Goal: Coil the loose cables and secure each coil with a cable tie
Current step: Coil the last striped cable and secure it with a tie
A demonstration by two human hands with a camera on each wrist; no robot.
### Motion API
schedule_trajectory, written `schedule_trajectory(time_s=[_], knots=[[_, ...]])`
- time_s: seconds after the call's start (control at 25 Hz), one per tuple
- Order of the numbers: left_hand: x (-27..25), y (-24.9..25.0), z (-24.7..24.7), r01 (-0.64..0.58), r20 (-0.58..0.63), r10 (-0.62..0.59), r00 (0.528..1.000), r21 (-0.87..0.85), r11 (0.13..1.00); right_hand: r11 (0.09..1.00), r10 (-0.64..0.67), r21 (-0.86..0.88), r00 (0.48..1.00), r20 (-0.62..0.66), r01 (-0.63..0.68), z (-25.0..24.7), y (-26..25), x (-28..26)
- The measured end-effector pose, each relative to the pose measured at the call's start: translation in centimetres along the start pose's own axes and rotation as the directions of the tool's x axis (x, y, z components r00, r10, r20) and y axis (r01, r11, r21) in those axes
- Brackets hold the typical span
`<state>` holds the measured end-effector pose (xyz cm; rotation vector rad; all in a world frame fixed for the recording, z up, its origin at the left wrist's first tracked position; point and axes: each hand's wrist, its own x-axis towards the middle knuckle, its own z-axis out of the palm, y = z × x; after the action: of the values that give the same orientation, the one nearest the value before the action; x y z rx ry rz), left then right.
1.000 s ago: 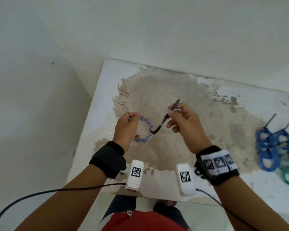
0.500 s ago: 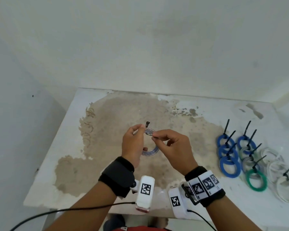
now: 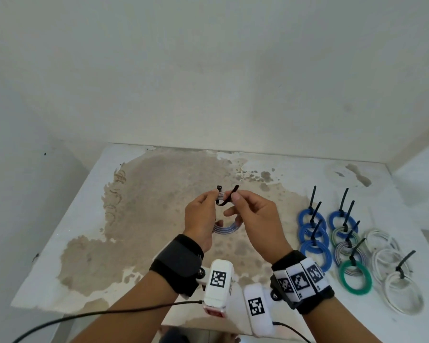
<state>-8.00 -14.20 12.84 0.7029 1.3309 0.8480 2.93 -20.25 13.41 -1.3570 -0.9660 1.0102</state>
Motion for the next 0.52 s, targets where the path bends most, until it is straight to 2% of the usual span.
schedule_trajectory(time_s=[0.08, 0.28, 0.52], knots=[[-0.5, 0.1, 0.7, -0.046, -0.006, 0.046, 0.999, 0.021, 0.999, 0.995, 0.082, 0.053, 0.996, -0.025, -0.081, -0.1, -0.8, 0.2], [-1.3, 0.7, 1.4, -0.149, -0.022, 0.151, 0.988, 0.070, 0.986, 0.976, 0.217, 0.036, 0.974, -0.066, -0.215, -0.2, -1.9, 0.8], [-1.6, 0.7, 1.6, -0.204, -0.021, 0.206, 0.978, 0.072, 0.976, 0.958, 0.284, -0.032, 0.957, -0.052, -0.286, -0.3, -2.7, 1.3]])
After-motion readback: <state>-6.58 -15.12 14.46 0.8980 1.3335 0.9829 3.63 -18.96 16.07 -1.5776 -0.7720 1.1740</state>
